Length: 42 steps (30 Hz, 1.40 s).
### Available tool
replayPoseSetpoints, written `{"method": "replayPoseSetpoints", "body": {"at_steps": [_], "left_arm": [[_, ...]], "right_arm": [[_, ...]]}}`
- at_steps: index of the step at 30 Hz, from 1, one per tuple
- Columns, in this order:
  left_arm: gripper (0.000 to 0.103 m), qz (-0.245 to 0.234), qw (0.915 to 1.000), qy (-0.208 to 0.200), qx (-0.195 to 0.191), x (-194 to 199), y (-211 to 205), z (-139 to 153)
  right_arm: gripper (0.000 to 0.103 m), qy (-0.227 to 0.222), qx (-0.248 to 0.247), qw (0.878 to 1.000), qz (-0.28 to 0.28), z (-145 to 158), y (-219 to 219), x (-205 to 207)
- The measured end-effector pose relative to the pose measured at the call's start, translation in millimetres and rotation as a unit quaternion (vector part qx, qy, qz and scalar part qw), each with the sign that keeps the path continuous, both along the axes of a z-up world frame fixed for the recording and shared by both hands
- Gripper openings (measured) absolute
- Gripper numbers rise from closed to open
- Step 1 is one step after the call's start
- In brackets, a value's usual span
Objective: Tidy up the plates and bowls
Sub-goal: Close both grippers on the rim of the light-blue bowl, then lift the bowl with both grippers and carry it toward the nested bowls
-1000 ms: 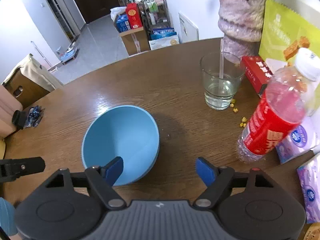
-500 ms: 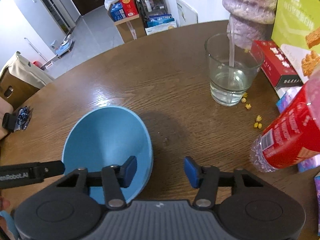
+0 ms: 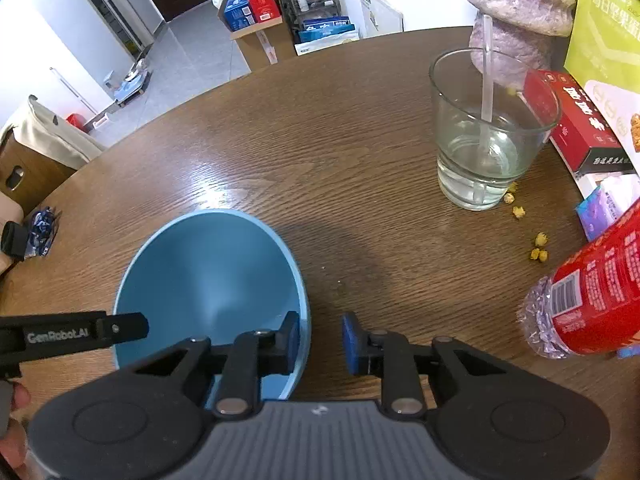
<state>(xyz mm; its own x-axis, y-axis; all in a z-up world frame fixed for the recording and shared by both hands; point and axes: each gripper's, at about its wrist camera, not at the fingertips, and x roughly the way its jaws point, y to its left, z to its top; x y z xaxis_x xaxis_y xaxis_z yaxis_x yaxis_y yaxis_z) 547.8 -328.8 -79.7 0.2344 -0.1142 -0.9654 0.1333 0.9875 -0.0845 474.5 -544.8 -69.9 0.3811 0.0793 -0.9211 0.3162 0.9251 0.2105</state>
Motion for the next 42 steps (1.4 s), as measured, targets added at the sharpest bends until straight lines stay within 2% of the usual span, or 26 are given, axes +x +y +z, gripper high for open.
{"method": "replayPoseSetpoints", "body": {"at_steps": [4,7,11,26,42], "left_arm": [[0.022,-0.005,0.9999,0.005,-0.015,1,-2,-4],[0.017,-0.005,0.9997,0.004,-0.021,2,-2,-5],[0.012,-0.008,0.9996,0.006,-0.026,2,-3,-6],[0.009,-0.016,0.9994,-0.003,-0.03,0,-4,-1],[0.009,-0.018,0.9988,-0.031,-0.034,-13,4,25]], "right_arm": [[0.011,-0.005,0.003,1.0,0.005,0,2,1],[0.006,-0.01,0.004,1.0,0.007,0,3,2],[0.005,-0.015,0.004,1.0,0.008,1,3,2],[0.005,-0.016,0.0,1.0,0.004,1,4,0],[0.004,-0.035,-0.008,0.999,0.004,22,11,-9]]}}
